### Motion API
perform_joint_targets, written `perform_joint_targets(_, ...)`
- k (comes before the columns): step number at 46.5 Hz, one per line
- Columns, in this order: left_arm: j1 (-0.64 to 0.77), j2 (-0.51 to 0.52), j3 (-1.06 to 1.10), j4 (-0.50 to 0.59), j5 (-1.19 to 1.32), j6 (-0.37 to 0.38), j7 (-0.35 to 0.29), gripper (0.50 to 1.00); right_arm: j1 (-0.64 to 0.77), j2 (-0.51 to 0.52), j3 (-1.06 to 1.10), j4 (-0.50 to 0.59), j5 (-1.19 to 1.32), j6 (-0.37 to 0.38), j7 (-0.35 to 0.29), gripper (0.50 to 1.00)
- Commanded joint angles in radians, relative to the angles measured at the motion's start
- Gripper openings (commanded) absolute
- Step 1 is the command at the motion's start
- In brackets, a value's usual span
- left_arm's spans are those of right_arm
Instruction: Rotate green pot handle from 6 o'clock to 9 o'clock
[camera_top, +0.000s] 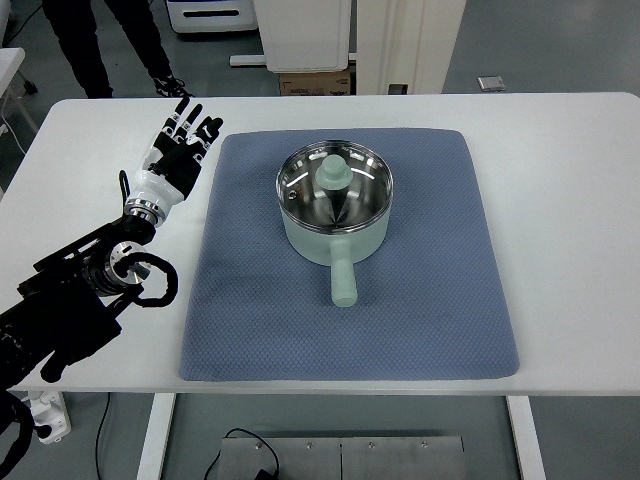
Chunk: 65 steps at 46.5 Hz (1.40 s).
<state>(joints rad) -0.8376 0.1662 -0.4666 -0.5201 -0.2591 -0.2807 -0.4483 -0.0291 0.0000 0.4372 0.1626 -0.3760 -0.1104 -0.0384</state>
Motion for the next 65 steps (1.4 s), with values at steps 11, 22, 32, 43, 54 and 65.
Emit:
perform_joint_targets(11,-0.002,0.001,-0.001,-0.001,0.0,0.0,-0.001,1.0,0.0,0.0,0.0,0.0,-0.001,0.0,0.0,1.0)
perform_joint_targets(22,-0.002,0.003,0.0,-0.001,0.001,-0.002,-0.003,1.0,0.0,0.0,0.0,0.0,0.0,0.0,0.0,1.0)
perform_joint_targets(32,-0.002,0.012,0.002,-0.001,0.006,-0.009,0.0,1.0,0.0,0.0,0.0,0.0,0.0,0.0,0.0,1.0)
perform_joint_targets(43,-0.003,0.009,0.002,-0.001,0.008,-0.003,-0.001,1.0,0.0,0.0,0.0,0.0,-0.001,0.0,0.0,1.0)
perform_joint_targets(54,-0.005,0.007,0.002,-0.001,0.008,0.0,-0.003,1.0,0.0,0.0,0.0,0.0,-0.001,0.0,0.0,1.0)
perform_joint_targets(65,-0.006,0.004,0.002,-0.001,0.008,0.003,-0.004,1.0,0.0,0.0,0.0,0.0,0.0,0.0,0.0,1.0)
